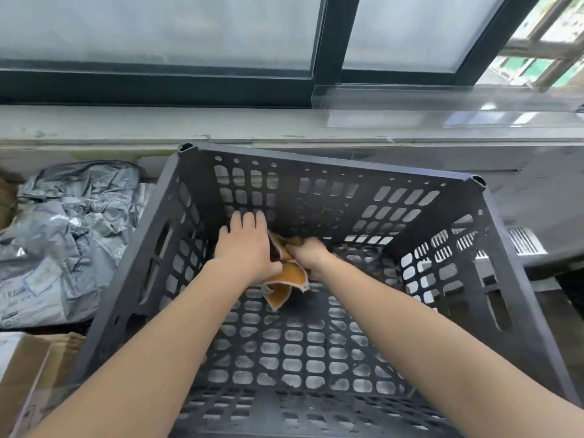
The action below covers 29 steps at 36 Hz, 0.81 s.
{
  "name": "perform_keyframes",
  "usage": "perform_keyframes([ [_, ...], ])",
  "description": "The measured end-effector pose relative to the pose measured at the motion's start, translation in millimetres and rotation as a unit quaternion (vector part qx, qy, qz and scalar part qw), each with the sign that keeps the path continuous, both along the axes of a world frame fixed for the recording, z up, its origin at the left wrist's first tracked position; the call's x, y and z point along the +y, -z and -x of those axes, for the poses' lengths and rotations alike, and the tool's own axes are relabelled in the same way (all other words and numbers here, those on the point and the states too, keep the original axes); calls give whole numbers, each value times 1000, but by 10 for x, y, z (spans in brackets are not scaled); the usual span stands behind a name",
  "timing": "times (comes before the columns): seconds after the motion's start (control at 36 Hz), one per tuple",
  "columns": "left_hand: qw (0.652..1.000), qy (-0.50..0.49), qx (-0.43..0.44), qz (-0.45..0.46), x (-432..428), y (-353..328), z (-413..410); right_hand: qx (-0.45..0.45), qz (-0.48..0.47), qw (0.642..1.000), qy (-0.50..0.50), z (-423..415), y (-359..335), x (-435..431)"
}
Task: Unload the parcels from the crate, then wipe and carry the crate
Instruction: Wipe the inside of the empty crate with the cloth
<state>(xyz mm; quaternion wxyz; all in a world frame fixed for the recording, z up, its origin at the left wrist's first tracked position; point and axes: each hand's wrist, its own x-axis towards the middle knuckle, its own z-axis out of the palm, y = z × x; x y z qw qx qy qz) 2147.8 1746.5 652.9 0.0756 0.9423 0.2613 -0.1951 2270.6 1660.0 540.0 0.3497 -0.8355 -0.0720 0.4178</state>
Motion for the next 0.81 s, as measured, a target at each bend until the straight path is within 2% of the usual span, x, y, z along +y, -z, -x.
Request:
perform_keyframes([
  [0.08,1000,1,1,4,-6,0,-4,-7,35,994,100,-240,120,-322],
  [0.17,1000,9,-8,11,-62,-27,-72,-63,49,981,179,-430,-98,-636],
  [0.36,998,40,-37,28,-308,-119,-301,-106,-35,951,287,-597,-593,-960],
  [0.47,995,64,-59,40,-446,-201,-350,-152,-63,951,263,-576,-945,-1075],
  [0.5,994,72,-64,43,-476,-218,-356,-180,-49,955,230,-573,-1035,-1122],
  [0.56,993,86,-71,47,-534,-247,-356,-258,32,961,94,-557,-1240,-1231],
  [0.61,991,98,-74,50,-575,-273,-348,-342,127,929,-63,-539,-1451,-1344],
  [0.67,989,110,-80,59,-609,-296,-333,-413,225,863,-183,-501,-1643,-1456],
  [0.75,985,128,-92,72,-655,-314,-305,-464,365,750,-298,-412,-1827,-1624],
  [0.81,983,137,-97,80,-691,-308,-284,-467,429,693,-343,-311,-1870,-1736],
])
